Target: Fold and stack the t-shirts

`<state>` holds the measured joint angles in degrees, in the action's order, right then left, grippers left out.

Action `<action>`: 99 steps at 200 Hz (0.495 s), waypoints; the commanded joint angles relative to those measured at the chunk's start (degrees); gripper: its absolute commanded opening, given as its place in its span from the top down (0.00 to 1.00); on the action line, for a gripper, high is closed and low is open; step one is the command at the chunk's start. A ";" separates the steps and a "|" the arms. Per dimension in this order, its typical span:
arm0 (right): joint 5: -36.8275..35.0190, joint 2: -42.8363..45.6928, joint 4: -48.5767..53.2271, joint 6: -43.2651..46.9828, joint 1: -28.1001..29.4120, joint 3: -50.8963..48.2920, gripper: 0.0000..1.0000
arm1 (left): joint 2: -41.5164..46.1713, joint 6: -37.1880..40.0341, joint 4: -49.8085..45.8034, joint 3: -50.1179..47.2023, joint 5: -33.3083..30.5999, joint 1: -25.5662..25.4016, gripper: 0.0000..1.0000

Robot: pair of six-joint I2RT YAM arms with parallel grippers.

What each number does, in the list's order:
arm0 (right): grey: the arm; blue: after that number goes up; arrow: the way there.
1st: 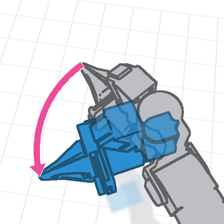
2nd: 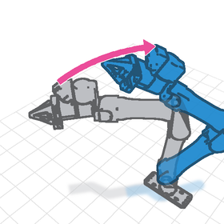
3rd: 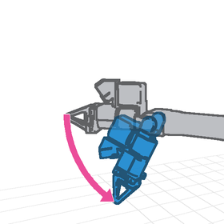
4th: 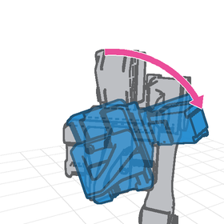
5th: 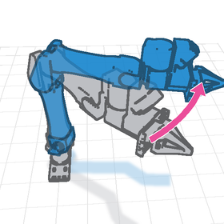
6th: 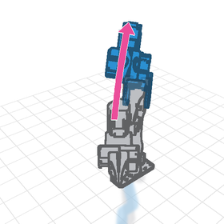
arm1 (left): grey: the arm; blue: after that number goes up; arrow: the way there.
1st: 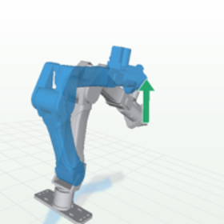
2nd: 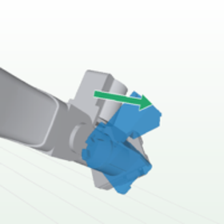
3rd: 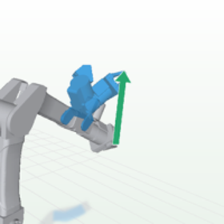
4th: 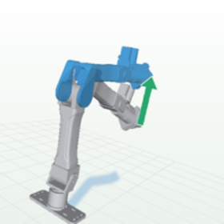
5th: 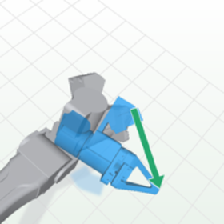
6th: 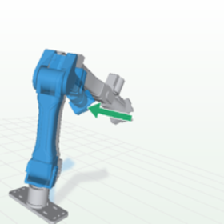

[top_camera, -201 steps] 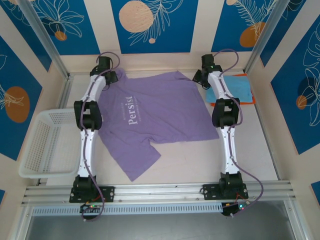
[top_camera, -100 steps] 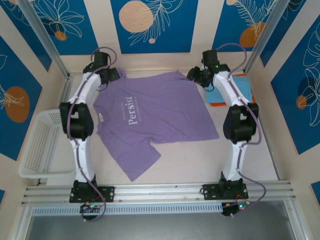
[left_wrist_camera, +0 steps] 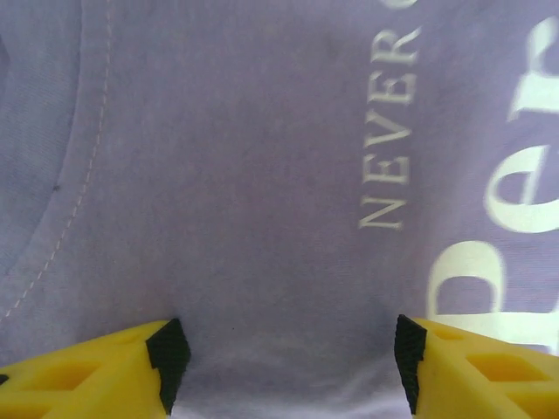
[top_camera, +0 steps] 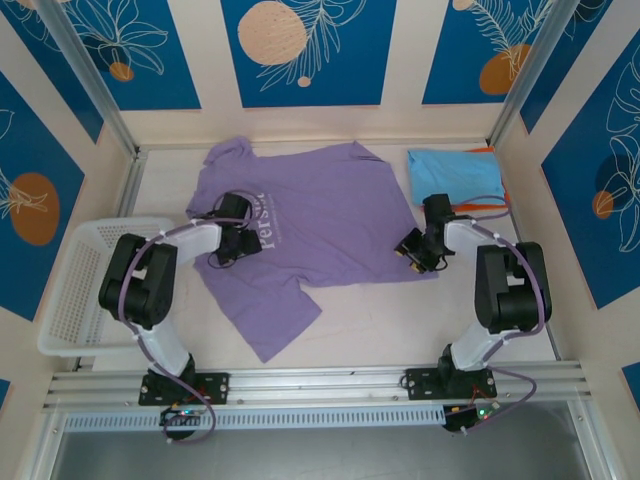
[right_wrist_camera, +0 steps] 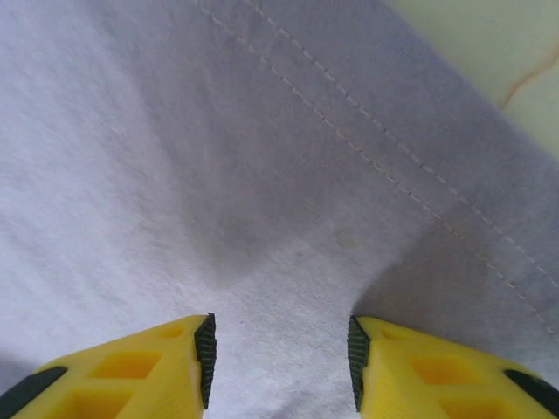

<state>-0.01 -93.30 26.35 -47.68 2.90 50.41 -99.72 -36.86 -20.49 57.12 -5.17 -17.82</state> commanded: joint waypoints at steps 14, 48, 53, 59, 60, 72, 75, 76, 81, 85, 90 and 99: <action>2.41 7.46 -1.49 -4.23 -0.96 -9.91 0.57 | 2.73 -0.47 -0.78 -6.88 -3.88 -0.37 0.31; 4.92 15.92 0.71 -4.99 -1.06 -16.08 0.57 | 0.95 1.11 -3.09 -4.89 -4.14 1.51 0.30; 5.67 17.43 1.09 -5.29 -0.92 -17.15 0.57 | 0.75 1.38 -3.05 -4.64 -4.14 1.83 0.30; 6.19 19.11 1.10 -5.97 -0.64 -18.39 0.57 | 0.46 1.88 -3.09 -4.22 -4.23 2.16 0.30; 6.19 19.11 1.10 -5.97 -0.64 -18.39 0.57 | 0.43 1.88 -3.07 -4.13 -4.23 2.26 0.30; 6.32 22.62 1.63 -7.07 -0.28 -20.47 0.56 | -0.12 2.56 -3.26 -2.82 -3.85 2.77 0.29; 6.20 23.41 1.90 -7.27 -0.31 -20.79 0.55 | -0.22 2.60 -3.17 -2.48 -3.74 2.79 0.29; 6.14 23.72 1.97 -7.35 -0.28 -20.97 0.55 | -0.26 2.68 -3.20 -2.42 -3.68 2.79 0.28; 6.01 25.27 2.13 -7.49 -0.20 -21.59 0.53 | -0.21 2.85 -3.02 -1.87 -3.35 2.79 0.25; 6.06 25.98 2.17 -7.42 -0.17 -21.86 0.52 | -0.18 3.07 -2.65 -1.51 -2.73 2.80 0.24; 5.86 26.98 2.42 -7.06 -0.17 -21.81 0.51 | -0.02 3.27 -2.34 -0.97 -1.97 2.80 0.22; 4.87 28.25 4.08 -6.26 -0.18 -20.87 0.48 | 0.14 3.32 -2.63 0.49 -1.12 2.78 0.19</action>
<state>4.27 -69.23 26.65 -53.21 2.37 29.58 -98.17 -35.16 -20.47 54.92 -8.45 -15.81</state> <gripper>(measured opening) 0.486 0.773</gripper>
